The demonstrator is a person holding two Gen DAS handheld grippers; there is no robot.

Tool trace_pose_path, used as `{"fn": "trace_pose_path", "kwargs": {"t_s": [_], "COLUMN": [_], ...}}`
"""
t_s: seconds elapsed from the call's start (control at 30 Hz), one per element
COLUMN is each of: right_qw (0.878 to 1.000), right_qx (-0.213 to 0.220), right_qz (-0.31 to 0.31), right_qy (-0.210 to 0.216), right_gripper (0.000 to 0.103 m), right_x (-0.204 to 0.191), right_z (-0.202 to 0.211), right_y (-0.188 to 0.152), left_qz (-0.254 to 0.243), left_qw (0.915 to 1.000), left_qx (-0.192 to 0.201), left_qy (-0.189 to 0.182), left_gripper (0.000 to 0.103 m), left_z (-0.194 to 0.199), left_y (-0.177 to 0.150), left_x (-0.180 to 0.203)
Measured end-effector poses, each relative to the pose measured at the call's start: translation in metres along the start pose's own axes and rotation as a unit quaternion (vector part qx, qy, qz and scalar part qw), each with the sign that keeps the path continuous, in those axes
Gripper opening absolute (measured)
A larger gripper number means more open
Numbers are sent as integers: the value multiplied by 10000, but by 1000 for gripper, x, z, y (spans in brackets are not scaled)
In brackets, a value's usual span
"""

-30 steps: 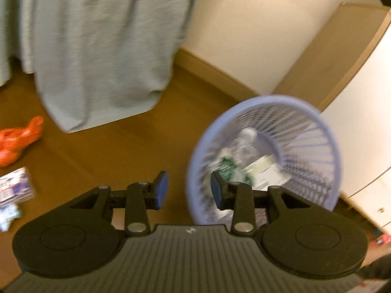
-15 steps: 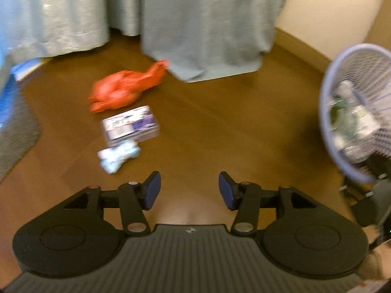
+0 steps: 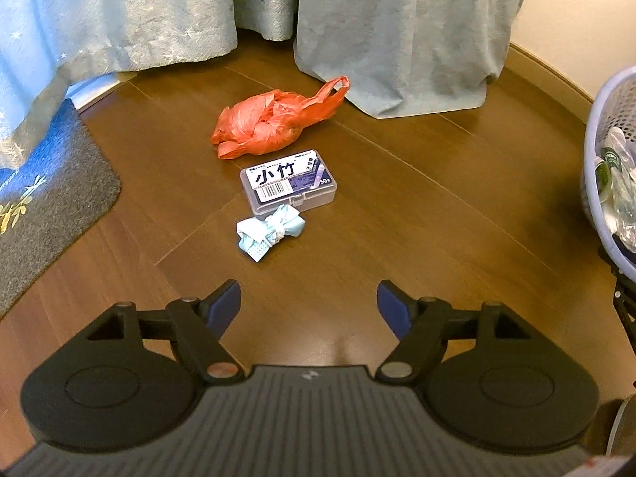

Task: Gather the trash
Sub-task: 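Lower the left tool onto the blue-white tissue bundle and grasp it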

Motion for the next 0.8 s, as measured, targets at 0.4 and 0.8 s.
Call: {"fn": "trace_pose_path", "kwargs": {"t_s": [0.4,0.8], "right_qw": [9998,9994], "right_qx": [-159,-239], "right_qz": [-17,-237], "right_qy": [70,67], "right_gripper": [10,10], "right_x": [5,8], "right_z": [0,-1], "right_y": [8,19], "left_qz": [197,1], "left_qw": [9996,9997], "left_qx": [-222,13], "left_qy": [43,230], "left_gripper": [76,78], "left_z": [2,-15], "left_y": [11,17], "left_x": [-3,-19]}}
Point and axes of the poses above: each gripper's, at about its wrist camera, not at the fingertips, and z roughly against the way its jaws point, x to its right, y to its top, the point moved 5 cm from there along -z, roughly the way its jaws point, and after that the axes turned 5 degrees about -x, right-handed, at the moved point
